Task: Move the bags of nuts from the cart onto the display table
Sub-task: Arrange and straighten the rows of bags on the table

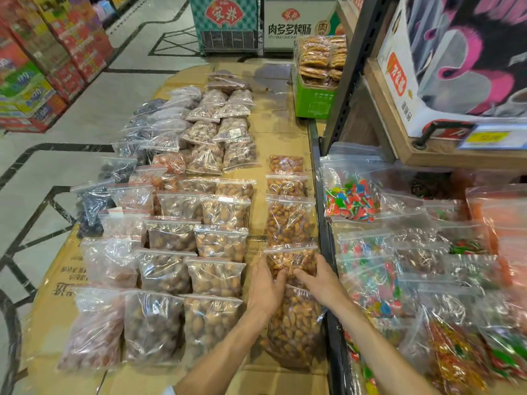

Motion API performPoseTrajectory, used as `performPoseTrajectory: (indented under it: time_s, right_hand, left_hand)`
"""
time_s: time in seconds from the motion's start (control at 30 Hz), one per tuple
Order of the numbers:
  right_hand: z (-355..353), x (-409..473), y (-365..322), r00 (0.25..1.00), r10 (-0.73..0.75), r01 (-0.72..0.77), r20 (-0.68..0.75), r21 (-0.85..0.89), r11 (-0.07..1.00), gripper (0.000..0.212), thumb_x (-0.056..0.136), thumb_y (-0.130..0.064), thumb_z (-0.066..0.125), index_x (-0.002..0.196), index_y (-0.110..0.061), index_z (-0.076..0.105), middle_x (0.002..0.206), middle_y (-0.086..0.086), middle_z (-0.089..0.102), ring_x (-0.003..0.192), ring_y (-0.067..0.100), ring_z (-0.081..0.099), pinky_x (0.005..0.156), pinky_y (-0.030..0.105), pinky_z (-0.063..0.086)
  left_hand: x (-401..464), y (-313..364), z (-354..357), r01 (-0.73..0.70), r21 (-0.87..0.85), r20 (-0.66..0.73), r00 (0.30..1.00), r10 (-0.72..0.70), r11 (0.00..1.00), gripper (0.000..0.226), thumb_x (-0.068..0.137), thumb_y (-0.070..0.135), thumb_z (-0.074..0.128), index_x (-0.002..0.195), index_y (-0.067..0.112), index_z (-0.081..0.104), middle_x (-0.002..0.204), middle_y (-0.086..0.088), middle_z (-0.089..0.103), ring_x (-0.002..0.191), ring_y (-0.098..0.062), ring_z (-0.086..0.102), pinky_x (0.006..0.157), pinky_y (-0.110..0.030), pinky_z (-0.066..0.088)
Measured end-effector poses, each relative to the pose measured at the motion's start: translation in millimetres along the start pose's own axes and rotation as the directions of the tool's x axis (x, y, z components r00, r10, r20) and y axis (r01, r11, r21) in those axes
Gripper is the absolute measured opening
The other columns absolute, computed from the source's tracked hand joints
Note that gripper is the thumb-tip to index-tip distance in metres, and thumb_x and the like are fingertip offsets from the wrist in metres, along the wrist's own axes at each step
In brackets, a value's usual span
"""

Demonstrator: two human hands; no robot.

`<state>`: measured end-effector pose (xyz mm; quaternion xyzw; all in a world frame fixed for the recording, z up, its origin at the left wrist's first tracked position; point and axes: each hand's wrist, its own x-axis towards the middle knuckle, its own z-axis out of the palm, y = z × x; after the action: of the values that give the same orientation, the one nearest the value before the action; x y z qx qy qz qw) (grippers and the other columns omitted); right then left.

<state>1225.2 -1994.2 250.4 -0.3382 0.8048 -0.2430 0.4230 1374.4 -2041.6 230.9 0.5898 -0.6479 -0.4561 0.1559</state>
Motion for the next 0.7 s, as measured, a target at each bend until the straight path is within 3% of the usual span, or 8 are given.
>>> performPoseTrajectory:
  time_s: [0.13,0.23,0.37,0.43,0.5,0.57,0.63,0.7]
  right_hand:
    - [-2,3,-6,0.998,-0.029,0.030,-0.053,0.024,0.999,0.079,0.101,-0.040,0.068,0.165,-0.022,0.025,0.163,0.005,0.041,0.148,0.026,0.044,0.117,0.044,0.041]
    - [-2,6,-7,0.996,-0.042,0.045,-0.077,0.037,0.998,0.083,0.101,-0.034,0.069,0.167,-0.022,0.019,0.164,0.006,0.038,0.149,0.025,0.042,0.106,0.035,0.049]
    - [1,3,-6,0.999,-0.019,0.022,-0.044,0.053,0.998,0.091,0.098,-0.036,0.072,0.167,-0.032,0.012,0.159,0.005,0.044,0.144,0.026,0.048,0.114,0.047,0.047]
    - [2,4,-6,0.999,-0.024,0.027,-0.043,0.062,0.998,0.090,0.098,-0.035,0.072,0.167,-0.033,0.014,0.155,0.004,0.048,0.131,0.022,0.057,0.094,0.035,0.058]
    - [3,5,-6,0.998,-0.033,0.037,-0.049,0.084,0.996,0.087,0.099,-0.033,0.071,0.167,-0.033,0.017,0.152,0.003,0.051,0.121,0.018,0.060,0.071,0.019,0.053]
    - [2,2,-5,0.997,-0.048,0.054,-0.064,0.090,0.994,0.087,0.098,-0.037,0.071,0.166,-0.036,0.017,0.155,0.001,0.051,0.133,0.019,0.056,0.085,0.025,0.055]
    - [1,-2,-2,0.995,-0.069,0.074,-0.072,0.076,0.994,0.088,0.098,-0.041,0.070,0.166,-0.037,0.015,0.162,-0.003,0.046,0.145,0.019,0.048,0.112,0.046,0.049]
    - [-2,-10,-2,0.993,-0.087,0.091,-0.077,0.061,0.994,0.088,0.099,-0.042,0.069,0.167,-0.033,0.014,0.165,-0.004,0.042,0.150,0.020,0.043,0.120,0.050,0.040]
  left_hand:
    - [-1,12,-7,-0.059,0.053,-0.054,0.997,0.062,0.997,0.059,0.104,0.038,0.055,0.158,0.023,0.036,0.137,0.000,0.057,0.123,-0.018,0.058,0.105,-0.043,0.051]
    - [1,19,-13,-0.081,0.077,-0.046,0.995,0.084,0.994,0.066,0.108,0.039,0.051,0.165,0.023,0.022,0.149,-0.005,0.050,0.133,-0.023,0.054,0.109,-0.043,0.049]
    - [4,14,-13,-0.064,0.069,0.015,0.998,0.063,0.996,0.072,0.109,0.045,0.046,0.168,0.028,0.009,0.158,-0.009,0.043,0.143,-0.027,0.045,0.113,-0.042,0.041]
    - [5,11,-10,-0.081,0.086,-0.001,0.997,0.081,0.993,0.071,0.110,0.043,0.045,0.168,0.026,0.008,0.159,-0.008,0.042,0.144,-0.026,0.044,0.112,-0.039,0.041]
    - [7,10,-7,-0.089,0.111,-0.016,0.996,0.091,0.990,0.069,0.111,0.042,0.043,0.168,0.025,0.008,0.156,-0.008,0.044,0.138,-0.026,0.049,0.106,-0.038,0.045]
    - [8,9,-7,-0.092,0.108,-0.013,0.995,0.094,0.990,0.069,0.111,0.043,0.041,0.168,0.027,0.006,0.150,-0.008,0.048,0.129,-0.026,0.055,0.099,-0.039,0.048]
    - [5,7,-7,-0.111,0.091,-0.010,0.994,0.113,0.990,0.071,0.110,0.048,0.042,0.168,0.031,0.004,0.147,-0.009,0.049,0.123,-0.024,0.059,0.097,-0.039,0.050]
    - [1,3,-9,-0.132,0.042,-0.005,0.991,0.132,0.990,0.075,0.108,0.053,0.044,0.168,0.029,0.005,0.157,-0.008,0.043,0.136,-0.023,0.053,0.109,-0.041,0.047]
